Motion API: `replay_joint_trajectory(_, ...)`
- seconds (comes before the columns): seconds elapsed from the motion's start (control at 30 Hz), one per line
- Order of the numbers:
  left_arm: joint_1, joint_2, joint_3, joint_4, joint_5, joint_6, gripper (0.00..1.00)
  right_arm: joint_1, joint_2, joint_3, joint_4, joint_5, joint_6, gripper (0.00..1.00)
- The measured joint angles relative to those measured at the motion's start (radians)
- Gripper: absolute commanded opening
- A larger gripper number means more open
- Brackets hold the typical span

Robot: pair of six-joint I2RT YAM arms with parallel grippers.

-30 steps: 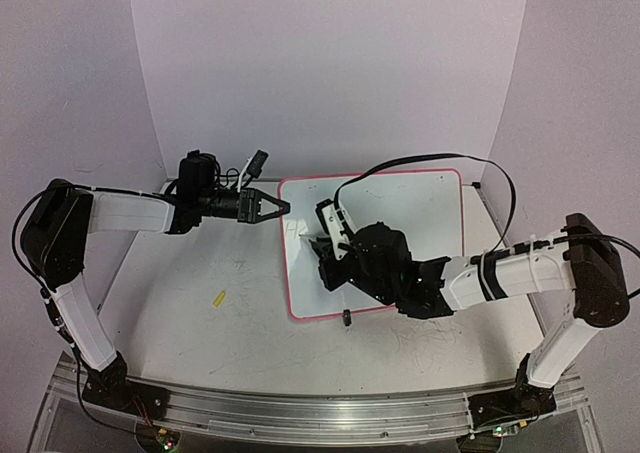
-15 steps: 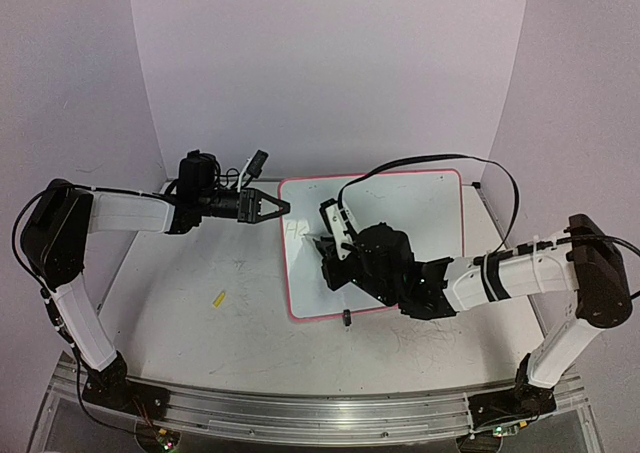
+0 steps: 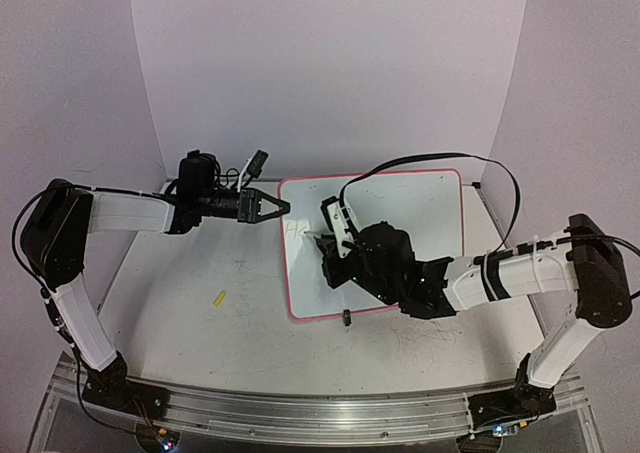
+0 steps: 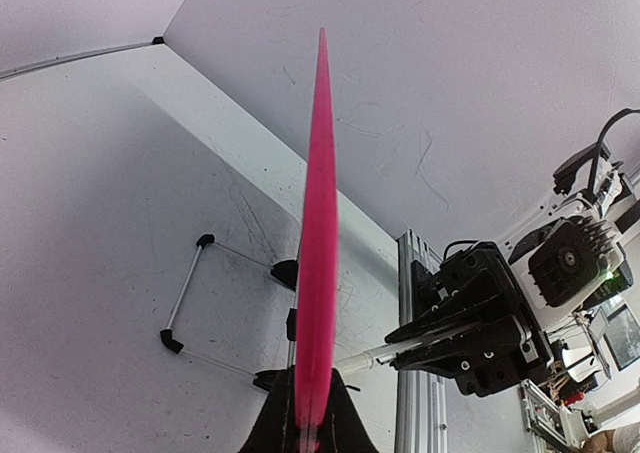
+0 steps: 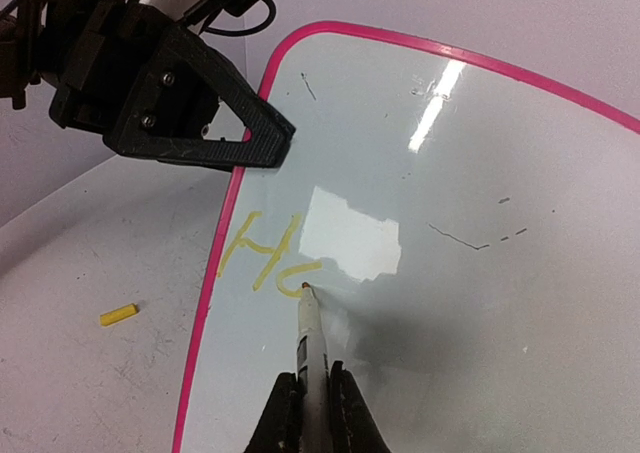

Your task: Write a sentence on the whiteboard

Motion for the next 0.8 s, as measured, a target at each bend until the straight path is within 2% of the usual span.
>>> replay_joint_trajectory(0.8, 0.000, 0.000, 0.000, 0.000, 0.000, 0.000, 0.00, -0.006, 0.000, 0.000, 0.014, 0.002, 0.000, 0.00)
